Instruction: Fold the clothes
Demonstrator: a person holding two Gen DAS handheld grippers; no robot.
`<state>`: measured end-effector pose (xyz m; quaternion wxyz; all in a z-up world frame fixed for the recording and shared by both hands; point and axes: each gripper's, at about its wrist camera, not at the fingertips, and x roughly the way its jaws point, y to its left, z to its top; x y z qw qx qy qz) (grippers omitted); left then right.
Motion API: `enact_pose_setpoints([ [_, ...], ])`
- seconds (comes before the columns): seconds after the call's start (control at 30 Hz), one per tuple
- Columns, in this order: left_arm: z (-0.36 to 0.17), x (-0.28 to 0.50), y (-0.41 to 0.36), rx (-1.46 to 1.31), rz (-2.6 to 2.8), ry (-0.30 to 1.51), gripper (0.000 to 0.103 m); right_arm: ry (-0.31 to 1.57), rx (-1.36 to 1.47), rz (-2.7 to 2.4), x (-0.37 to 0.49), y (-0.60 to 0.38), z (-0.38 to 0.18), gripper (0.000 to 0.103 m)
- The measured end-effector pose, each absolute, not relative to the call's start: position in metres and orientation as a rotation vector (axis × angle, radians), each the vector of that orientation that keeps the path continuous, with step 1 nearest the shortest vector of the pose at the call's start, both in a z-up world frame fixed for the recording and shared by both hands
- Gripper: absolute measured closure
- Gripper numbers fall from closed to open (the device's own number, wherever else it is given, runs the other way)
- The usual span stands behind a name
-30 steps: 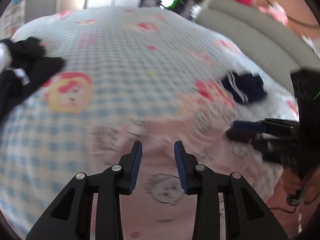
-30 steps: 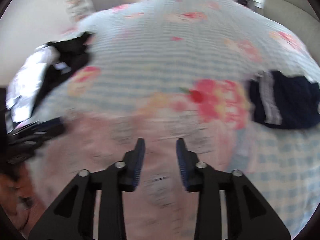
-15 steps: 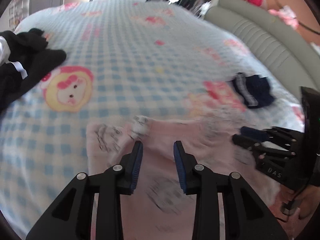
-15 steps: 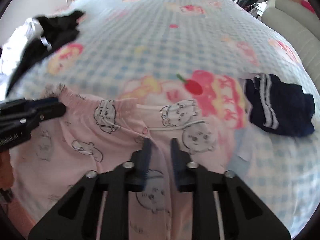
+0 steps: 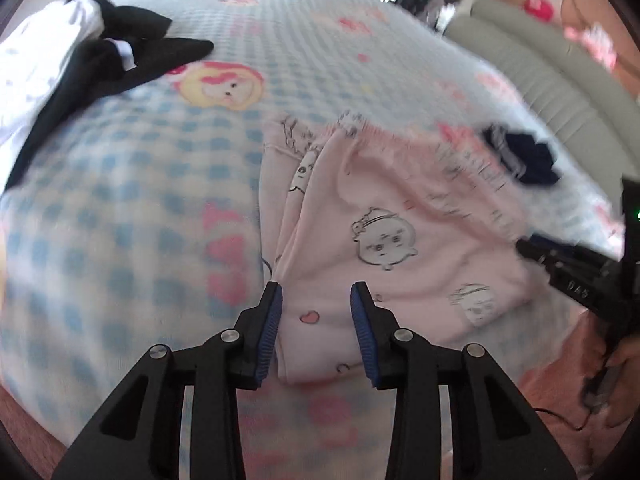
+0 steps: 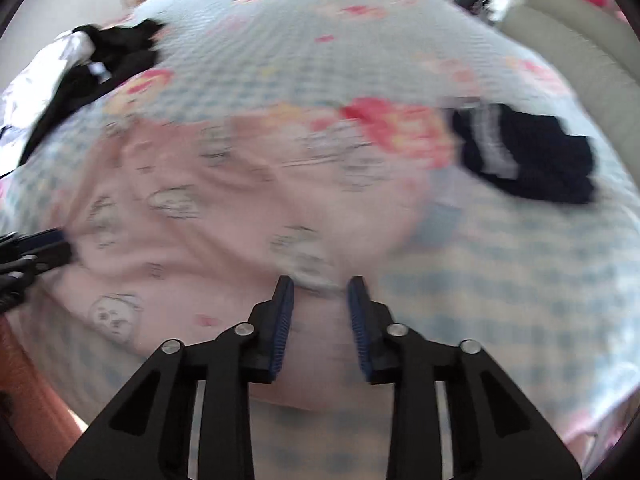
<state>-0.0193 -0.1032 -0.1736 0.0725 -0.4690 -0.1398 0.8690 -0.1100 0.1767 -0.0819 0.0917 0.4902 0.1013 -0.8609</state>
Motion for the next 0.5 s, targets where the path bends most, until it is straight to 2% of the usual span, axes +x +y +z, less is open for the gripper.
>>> enact_pose_setpoints([
  [0.13,-0.163,-0.012,-0.082,-1.296,2.531,-0.473,0.064,0.192,1.462,-2.552,-0.098,0.191,-0.078,0.066],
  [0.27,-0.181,-0.016,-0.077,-1.46,2.552,-0.392,0.064,0.13,1.488,-2.558,-0.087,0.204,-0.082,0.066],
  [0.37,-0.186,-0.004,-0.102,-1.482,2.58,-0.504,0.064,0.083,1.507,-2.561,-0.078,0.213,-0.084,0.058],
  [0.5,-0.18,0.011,-0.131,-1.329,2.587,-0.805,0.063,0.02,1.532,-2.564,-0.067,0.226,-0.088,0.058],
])
